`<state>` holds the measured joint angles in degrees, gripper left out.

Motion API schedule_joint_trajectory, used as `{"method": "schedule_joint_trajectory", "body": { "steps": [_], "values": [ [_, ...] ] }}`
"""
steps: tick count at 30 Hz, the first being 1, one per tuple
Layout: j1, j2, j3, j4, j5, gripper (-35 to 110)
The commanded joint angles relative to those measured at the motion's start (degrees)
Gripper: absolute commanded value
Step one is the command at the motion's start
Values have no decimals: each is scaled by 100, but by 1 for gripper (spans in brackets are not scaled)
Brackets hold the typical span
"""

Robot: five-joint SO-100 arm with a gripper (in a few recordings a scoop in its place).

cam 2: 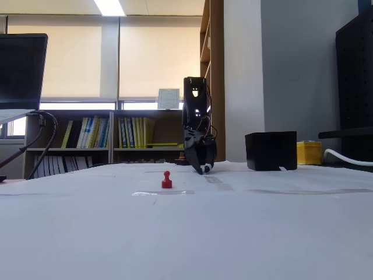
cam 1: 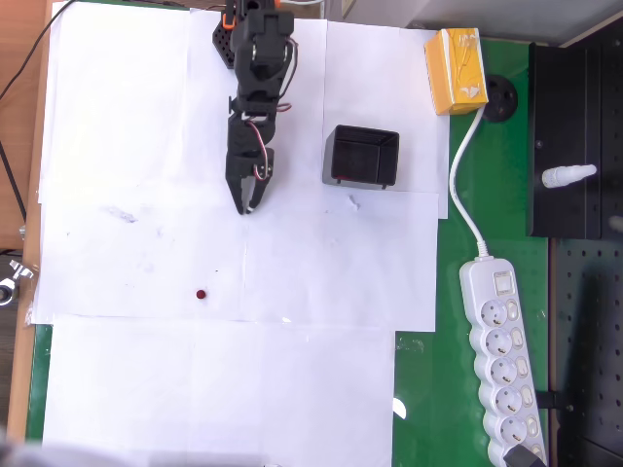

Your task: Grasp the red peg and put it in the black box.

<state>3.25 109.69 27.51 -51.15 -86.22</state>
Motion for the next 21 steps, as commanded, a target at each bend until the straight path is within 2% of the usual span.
{"method": "schedule_joint_trajectory", "body": {
  "steps": [1,6,14,21],
  "values": [
    [334,264,545,-167,-88,0],
    [589,738,1020,-343,-290,1],
    [668,1020,1441,-343,-334,10],
    [835,1441,2118,-308,-360,24]
  ]
}}
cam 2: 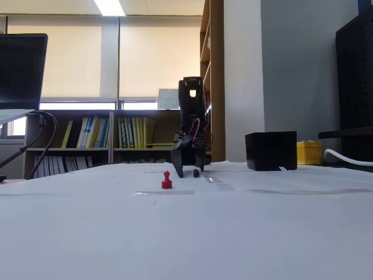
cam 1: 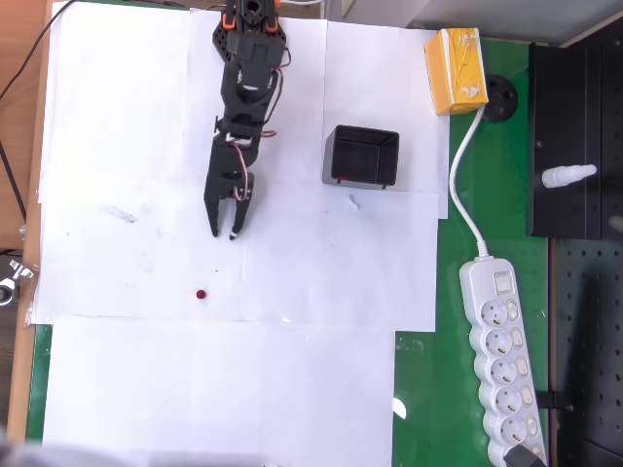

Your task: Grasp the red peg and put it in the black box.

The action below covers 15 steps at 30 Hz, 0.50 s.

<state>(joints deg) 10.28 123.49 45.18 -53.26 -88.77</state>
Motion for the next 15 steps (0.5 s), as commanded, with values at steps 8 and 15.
{"method": "schedule_joint_trajectory", "body": {
  "steps": [8,15],
  "values": [
    [105,439,940,-97,-167,35],
    [141,519,967,-97,-229,40]
  ]
}}
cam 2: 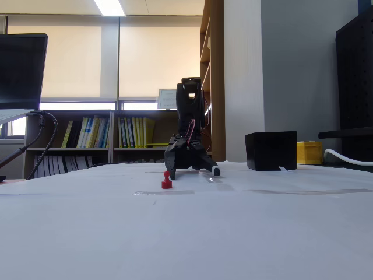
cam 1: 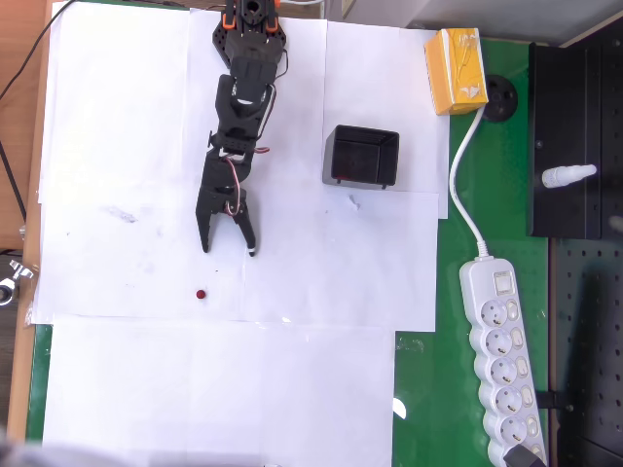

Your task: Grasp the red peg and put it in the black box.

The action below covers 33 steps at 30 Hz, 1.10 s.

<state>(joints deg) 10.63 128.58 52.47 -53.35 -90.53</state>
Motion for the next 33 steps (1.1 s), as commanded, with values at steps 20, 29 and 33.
{"method": "schedule_joint_trajectory", "body": {
  "steps": [20,29,33],
  "values": [
    [-686,-88,79,-123,167,39],
    [-220,-123,97,-97,141,39],
    [246,-88,176,-97,79,39]
  ]
}}
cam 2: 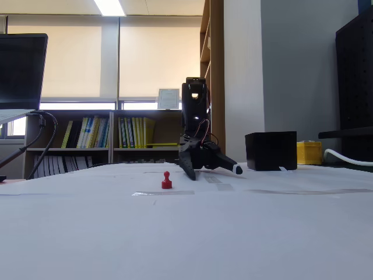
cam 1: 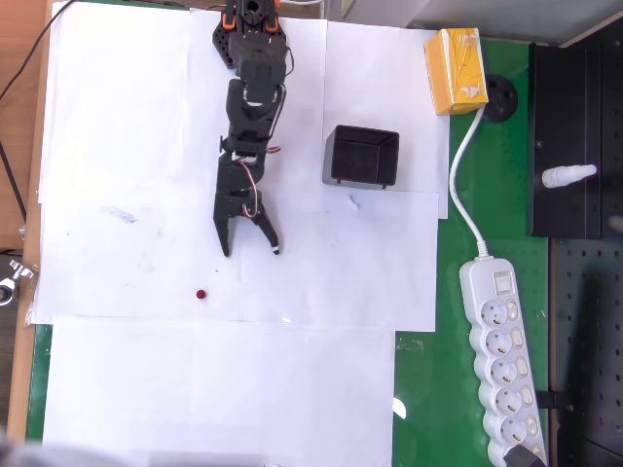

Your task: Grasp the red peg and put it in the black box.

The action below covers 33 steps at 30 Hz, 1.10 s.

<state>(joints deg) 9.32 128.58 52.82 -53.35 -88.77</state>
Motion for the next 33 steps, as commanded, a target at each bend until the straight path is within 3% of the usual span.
{"method": "schedule_joint_trajectory", "body": {
  "steps": [1,33],
  "values": [
    [475,-53,158,-97,-141,39],
    [835,35,448,114,-149,39]
  ]
}}
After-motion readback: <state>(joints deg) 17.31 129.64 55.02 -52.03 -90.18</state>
